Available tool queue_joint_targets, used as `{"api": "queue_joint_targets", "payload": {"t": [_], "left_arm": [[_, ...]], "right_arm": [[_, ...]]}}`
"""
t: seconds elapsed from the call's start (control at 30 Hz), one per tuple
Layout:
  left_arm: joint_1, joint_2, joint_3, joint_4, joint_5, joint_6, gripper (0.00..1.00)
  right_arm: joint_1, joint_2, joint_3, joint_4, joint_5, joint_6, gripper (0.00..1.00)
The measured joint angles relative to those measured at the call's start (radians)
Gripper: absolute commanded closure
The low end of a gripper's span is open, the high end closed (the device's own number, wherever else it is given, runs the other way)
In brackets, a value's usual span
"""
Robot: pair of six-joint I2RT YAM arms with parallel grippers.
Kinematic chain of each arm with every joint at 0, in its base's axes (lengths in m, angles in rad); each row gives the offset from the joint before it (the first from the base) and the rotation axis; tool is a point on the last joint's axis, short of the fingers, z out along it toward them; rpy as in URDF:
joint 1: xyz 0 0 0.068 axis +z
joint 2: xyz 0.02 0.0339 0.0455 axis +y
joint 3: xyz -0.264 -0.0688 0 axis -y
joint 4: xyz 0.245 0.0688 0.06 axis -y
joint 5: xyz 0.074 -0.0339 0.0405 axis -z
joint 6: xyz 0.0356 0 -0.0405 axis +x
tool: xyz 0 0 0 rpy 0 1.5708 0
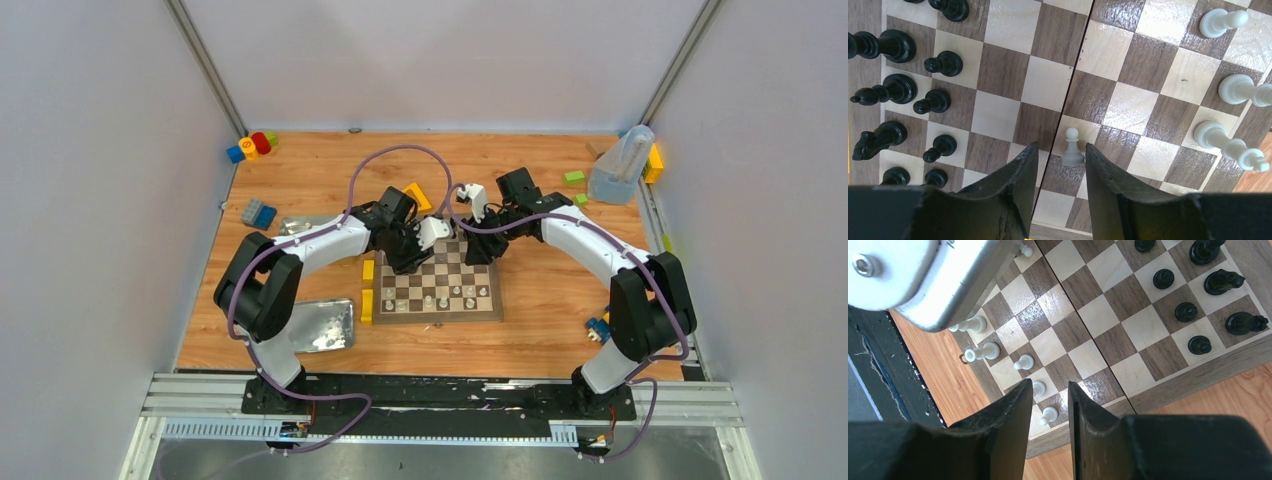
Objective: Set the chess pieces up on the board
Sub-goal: Pick up the chess piece from the chessboard.
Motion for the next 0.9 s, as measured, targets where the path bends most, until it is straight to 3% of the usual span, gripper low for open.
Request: {"api": "queue_joint_targets", "payload": {"t": [0.37, 0.67, 0.9], "left_arm": [[0.000, 0.000, 0.000, -0.021, 0.008, 0.005, 0.65], [0.000, 0.000, 0.000, -0.024, 0.016, 0.011, 0.84], [0.000, -0.031, -0.044, 0.012, 0.025, 0.000, 0.90]], "right_arm": [[0.000, 0.000, 0.000, 0.000, 0.007, 0.000, 0.67], [0.000, 0.000, 0.000, 0.000, 0.007, 0.003, 0.67], [-0.039, -0.001, 0.000, 0.002, -0.032, 0.031, 0.68]]}}
